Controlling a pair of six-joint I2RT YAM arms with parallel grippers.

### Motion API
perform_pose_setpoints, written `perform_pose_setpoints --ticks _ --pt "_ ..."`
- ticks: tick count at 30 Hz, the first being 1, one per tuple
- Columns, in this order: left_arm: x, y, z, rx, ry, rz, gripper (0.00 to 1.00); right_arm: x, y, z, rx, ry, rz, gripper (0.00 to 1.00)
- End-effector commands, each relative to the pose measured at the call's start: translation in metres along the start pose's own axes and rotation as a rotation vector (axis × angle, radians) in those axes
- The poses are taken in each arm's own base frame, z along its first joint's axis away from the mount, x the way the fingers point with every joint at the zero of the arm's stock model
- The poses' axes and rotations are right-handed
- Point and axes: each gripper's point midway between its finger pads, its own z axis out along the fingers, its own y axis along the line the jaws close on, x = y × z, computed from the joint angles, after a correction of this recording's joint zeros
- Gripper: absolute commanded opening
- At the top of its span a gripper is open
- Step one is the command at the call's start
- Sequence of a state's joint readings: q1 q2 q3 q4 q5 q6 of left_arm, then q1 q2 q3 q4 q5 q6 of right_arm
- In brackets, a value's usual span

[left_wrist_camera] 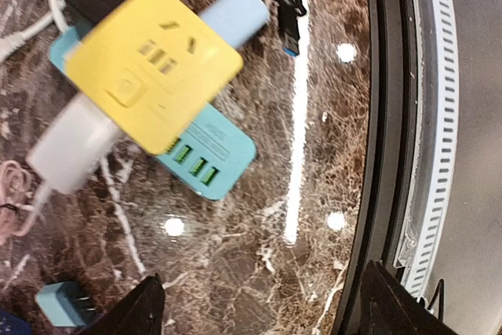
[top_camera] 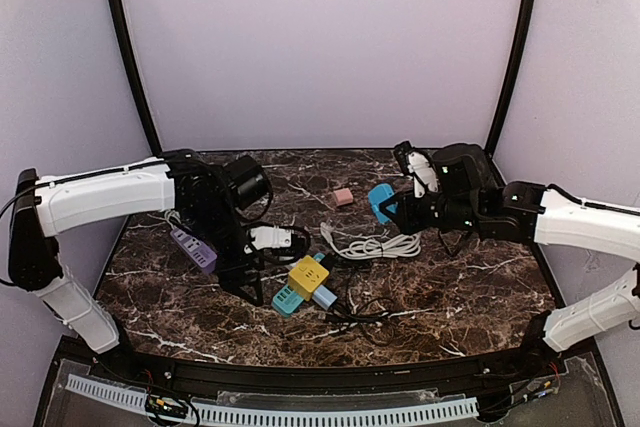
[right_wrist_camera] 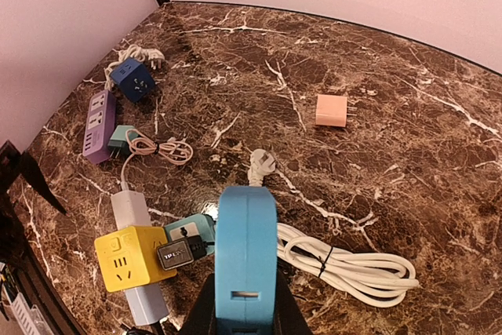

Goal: Insert the plug
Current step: Adjust the socket at the center of the board.

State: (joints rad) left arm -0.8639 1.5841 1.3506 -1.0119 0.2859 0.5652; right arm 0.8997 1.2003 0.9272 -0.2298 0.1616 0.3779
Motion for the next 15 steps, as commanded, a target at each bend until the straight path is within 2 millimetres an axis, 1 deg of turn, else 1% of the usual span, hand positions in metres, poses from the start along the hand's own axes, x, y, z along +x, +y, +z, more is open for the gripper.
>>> perform_pose_setpoints --ticks 1,2,4,8,9,11,12,15 --pt "0.023 -0.014 0.03 0.037 0.054 -0.054 0.81 -0.02 0.013 0.005 -0.044 -0.042 0.023 0.0" --pt "0.024 -0.003 0.039 -0.015 0.052 -0.065 0.82 -0.021 0.015 0.005 -0.049 -0.043 0.025 0.0" --pt "0.023 0.012 0.052 -0.078 0.046 -0.109 0.84 -0.021 0.016 0.007 -0.052 -0.04 0.027 0.0" --pt "0.02 0.03 0.072 -0.135 0.039 -0.214 0.86 -0.023 0.018 0.007 -0.05 -0.046 0.035 0.0" --pt "0.02 0.031 0.076 -0.137 0.041 -0.247 0.87 -0.023 0.017 0.007 -0.049 -0.046 0.037 0.0" --pt "0.022 0.03 0.088 -0.126 0.058 -0.29 0.91 -0.022 0.017 0.006 -0.045 -0.047 0.042 0.0" --pt "0.021 0.029 0.091 -0.124 0.057 -0.302 0.95 -0.021 0.016 0.006 -0.043 -0.046 0.046 0.0" --pt "0.018 0.027 0.1 -0.137 0.067 -0.338 0.98 -0.019 0.015 0.005 -0.038 -0.046 0.054 0.0"
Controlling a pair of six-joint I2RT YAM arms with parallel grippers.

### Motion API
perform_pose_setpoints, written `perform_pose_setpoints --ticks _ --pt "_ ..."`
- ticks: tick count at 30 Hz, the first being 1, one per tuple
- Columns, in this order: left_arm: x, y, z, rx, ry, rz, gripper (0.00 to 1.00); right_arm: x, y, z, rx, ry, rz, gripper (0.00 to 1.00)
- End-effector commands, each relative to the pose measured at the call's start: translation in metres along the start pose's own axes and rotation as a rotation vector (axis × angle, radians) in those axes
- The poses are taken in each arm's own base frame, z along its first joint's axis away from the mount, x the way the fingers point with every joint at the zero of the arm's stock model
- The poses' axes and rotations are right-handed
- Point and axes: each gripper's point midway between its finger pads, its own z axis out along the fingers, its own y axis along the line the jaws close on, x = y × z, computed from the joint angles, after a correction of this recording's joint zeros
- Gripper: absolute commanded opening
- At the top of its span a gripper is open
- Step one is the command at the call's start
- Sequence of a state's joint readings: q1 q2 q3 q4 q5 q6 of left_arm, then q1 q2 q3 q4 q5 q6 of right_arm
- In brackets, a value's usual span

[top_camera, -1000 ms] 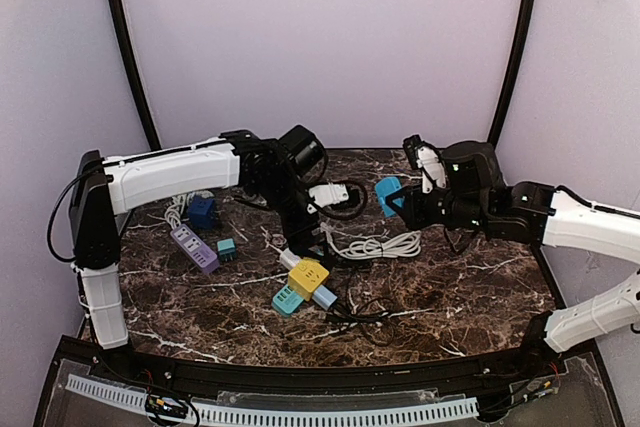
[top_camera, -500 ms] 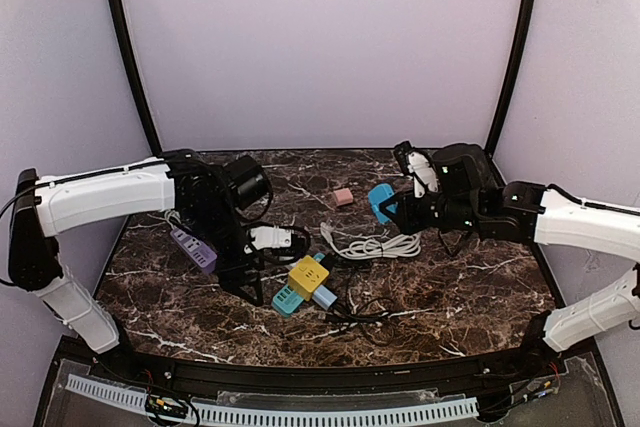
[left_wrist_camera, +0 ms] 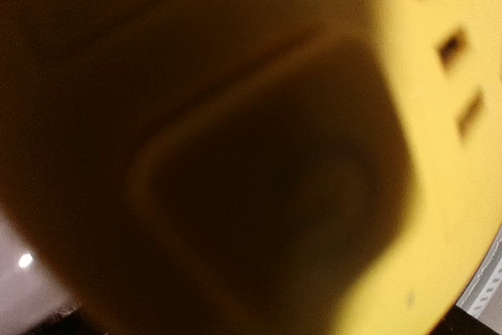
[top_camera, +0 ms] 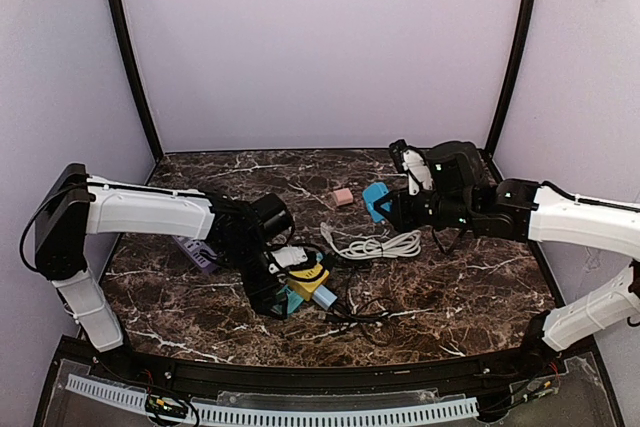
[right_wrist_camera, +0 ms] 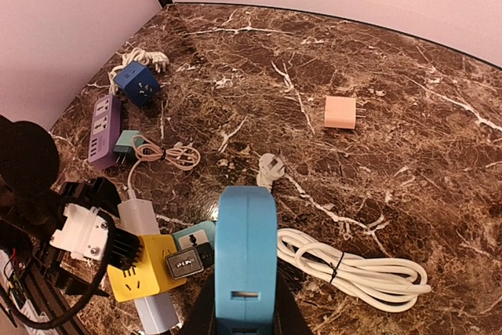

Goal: Insert the plug
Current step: Adjust the socket at the center of the board.

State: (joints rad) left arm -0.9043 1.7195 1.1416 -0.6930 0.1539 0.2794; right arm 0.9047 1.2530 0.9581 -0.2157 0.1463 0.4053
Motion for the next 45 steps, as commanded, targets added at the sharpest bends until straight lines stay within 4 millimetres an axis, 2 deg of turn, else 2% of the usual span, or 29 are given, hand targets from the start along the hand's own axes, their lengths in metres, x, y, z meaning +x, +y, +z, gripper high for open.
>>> perform_pose_setpoints --ticks 1,6,9,11,14,19,23,27,31,33,35,38,45 --pt "-0.008 0.002 0.011 -0.055 -0.015 -0.1 0.99 -0.017 0.008 -0.006 -0.022 -0.061 0.031 0.0" --pt "-0.016 0.02 0.017 -0.134 0.007 -0.105 0.96 -0.015 0.008 -0.008 -0.023 -0.066 0.039 0.0" --pt "-0.022 0.03 0.014 -0.125 -0.027 -0.105 0.9 -0.014 0.007 -0.013 -0.024 -0.073 0.041 0.0" --pt "-0.022 0.044 0.011 -0.148 -0.046 -0.113 0.88 -0.013 0.005 -0.015 -0.02 -0.079 0.044 0.0" --pt "-0.015 0.08 0.009 -0.238 -0.054 -0.13 0.88 -0.014 0.005 -0.017 -0.021 -0.088 0.037 0.0" --pt "-0.005 0.113 0.003 -0.261 -0.054 -0.124 0.89 -0.016 0.009 -0.014 -0.033 -0.086 0.015 0.0" --pt "-0.001 0.118 -0.005 -0.256 -0.068 -0.056 0.94 -0.016 0.016 -0.009 -0.059 -0.07 -0.022 0.0" --pt "0.0 0.098 -0.013 -0.183 -0.103 0.063 0.97 -0.019 0.031 -0.004 -0.132 -0.063 -0.094 0.0" --pt "-0.007 0.073 -0.027 -0.104 -0.202 0.192 0.97 -0.022 0.045 0.001 -0.195 -0.06 -0.164 0.0" --pt "-0.011 0.077 -0.025 -0.113 -0.226 0.203 0.93 -0.024 0.053 0.002 -0.229 -0.055 -0.191 0.0" --pt "-0.017 0.091 -0.021 -0.148 -0.244 0.168 0.89 -0.025 0.058 0.005 -0.251 -0.05 -0.207 0.0" --pt "-0.013 0.096 -0.006 -0.137 -0.22 0.131 0.87 -0.026 0.063 0.008 -0.269 -0.045 -0.221 0.0" --pt "-0.007 0.105 0.009 -0.16 -0.206 0.127 0.81 -0.026 0.063 0.009 -0.272 -0.049 -0.228 0.0"
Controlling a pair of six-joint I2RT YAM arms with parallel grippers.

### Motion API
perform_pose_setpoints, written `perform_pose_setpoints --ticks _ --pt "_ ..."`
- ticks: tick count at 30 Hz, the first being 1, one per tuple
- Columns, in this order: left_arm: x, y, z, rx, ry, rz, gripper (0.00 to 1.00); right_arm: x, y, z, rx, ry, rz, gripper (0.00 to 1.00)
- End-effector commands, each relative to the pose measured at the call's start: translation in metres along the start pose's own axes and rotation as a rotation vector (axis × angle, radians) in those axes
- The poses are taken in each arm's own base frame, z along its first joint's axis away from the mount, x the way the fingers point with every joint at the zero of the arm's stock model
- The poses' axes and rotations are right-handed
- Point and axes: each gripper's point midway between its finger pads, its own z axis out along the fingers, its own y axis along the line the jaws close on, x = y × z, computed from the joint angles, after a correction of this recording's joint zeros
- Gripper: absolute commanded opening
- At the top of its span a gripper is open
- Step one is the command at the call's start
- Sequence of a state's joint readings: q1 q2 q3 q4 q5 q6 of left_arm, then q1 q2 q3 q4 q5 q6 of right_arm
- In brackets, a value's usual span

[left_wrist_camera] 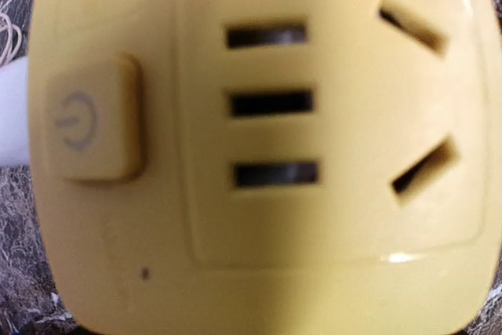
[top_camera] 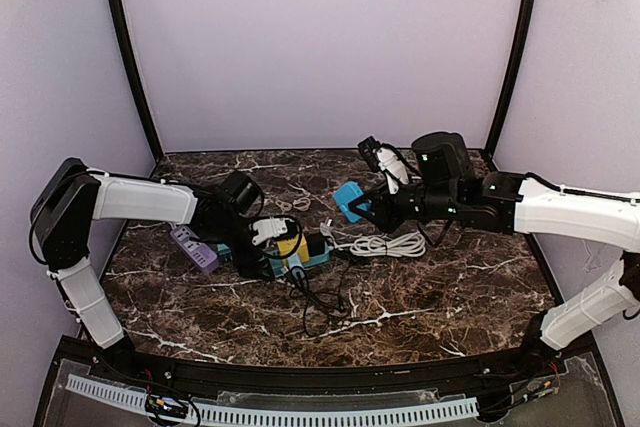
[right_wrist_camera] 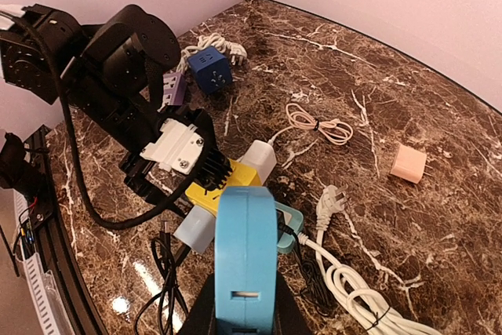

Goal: Insert the plug
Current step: Adjust the socket at the center of the board.

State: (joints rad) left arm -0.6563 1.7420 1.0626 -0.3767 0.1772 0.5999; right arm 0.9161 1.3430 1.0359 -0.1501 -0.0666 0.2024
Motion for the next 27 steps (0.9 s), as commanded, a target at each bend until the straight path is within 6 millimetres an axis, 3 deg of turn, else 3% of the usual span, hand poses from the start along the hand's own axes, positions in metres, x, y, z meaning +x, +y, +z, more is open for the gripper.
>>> perform_pose_setpoints --ticks 1,6,12,16,21,27 --pt "0.008 0.002 0.01 -0.002 0.002 0.003 0.78 -0.019 0.01 -0.001 -0.039 -0.059 -0.03 0.0" --pt "0.009 -0.004 0.021 0.052 0.005 -0.018 0.66 -0.019 0.011 -0.002 -0.046 -0.059 -0.033 0.0" --pt "0.012 -0.025 0.018 0.141 -0.018 0.009 0.24 -0.019 0.014 -0.006 -0.061 -0.064 -0.047 0.0" --pt "0.01 -0.041 0.012 0.214 -0.052 0.039 0.03 -0.02 0.018 -0.007 -0.083 -0.065 -0.066 0.0" --pt "0.015 -0.069 0.003 0.32 -0.054 0.119 0.01 -0.023 0.027 -0.01 -0.131 -0.069 -0.09 0.0" --pt "0.035 -0.105 0.014 0.331 0.054 0.254 0.01 -0.018 0.042 -0.007 -0.194 -0.062 -0.125 0.0"
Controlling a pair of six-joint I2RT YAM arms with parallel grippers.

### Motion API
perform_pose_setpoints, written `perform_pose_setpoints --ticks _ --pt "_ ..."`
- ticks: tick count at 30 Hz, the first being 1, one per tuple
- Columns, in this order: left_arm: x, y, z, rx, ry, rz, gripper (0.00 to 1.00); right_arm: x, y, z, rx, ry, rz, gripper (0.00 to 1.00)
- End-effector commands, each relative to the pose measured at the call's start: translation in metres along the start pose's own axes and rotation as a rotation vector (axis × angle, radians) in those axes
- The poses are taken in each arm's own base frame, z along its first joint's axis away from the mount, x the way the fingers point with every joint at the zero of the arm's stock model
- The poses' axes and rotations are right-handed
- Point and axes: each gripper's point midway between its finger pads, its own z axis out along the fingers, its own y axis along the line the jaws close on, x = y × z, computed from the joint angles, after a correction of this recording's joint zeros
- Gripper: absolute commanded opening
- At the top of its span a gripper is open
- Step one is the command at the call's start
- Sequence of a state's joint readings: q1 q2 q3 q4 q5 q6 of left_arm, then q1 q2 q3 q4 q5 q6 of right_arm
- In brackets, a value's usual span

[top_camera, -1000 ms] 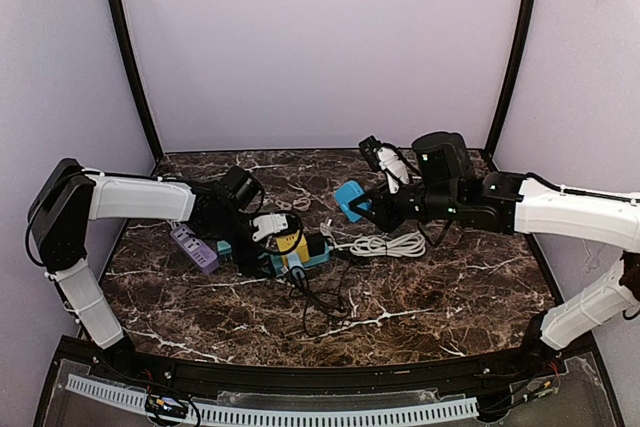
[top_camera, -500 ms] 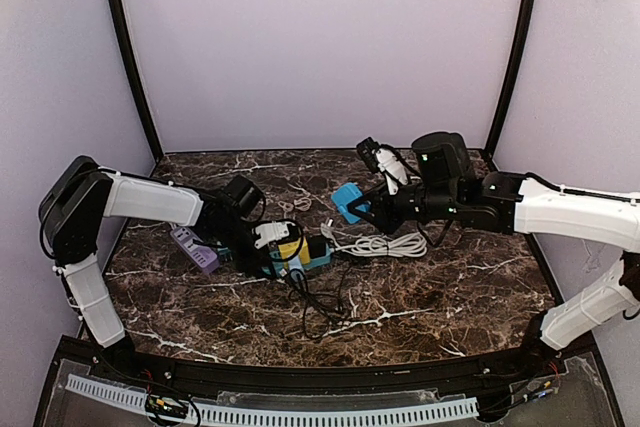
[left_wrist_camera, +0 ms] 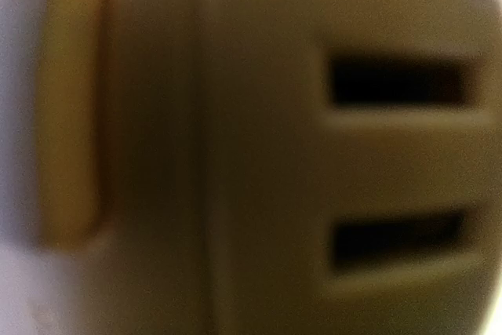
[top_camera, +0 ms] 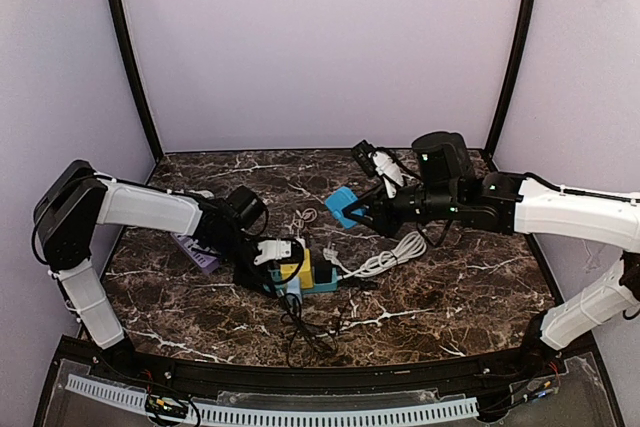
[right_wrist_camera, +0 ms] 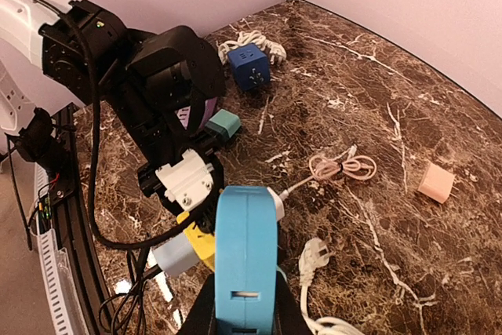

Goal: Insert the plug
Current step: Adjust the socket at the center of the board.

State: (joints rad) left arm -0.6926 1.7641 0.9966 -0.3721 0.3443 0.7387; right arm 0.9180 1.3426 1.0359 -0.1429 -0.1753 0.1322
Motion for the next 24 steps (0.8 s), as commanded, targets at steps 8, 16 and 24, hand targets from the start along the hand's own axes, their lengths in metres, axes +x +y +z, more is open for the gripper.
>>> perform_pose_setpoints --ticks 8,16,24 --pt "0.0 -0.056 -0.004 0.14 0.079 0.072 0.7 -0.015 0.029 0.006 -0.116 -0.046 -0.09 0.0" --pt "-0.031 -0.05 -0.058 0.109 0.047 0.036 0.89 -0.018 0.035 0.002 -0.14 -0.063 -0.119 0.0" --pt "-0.028 -0.053 -0.138 0.009 0.114 -0.053 0.89 -0.019 0.05 -0.003 -0.22 -0.046 -0.267 0.0"
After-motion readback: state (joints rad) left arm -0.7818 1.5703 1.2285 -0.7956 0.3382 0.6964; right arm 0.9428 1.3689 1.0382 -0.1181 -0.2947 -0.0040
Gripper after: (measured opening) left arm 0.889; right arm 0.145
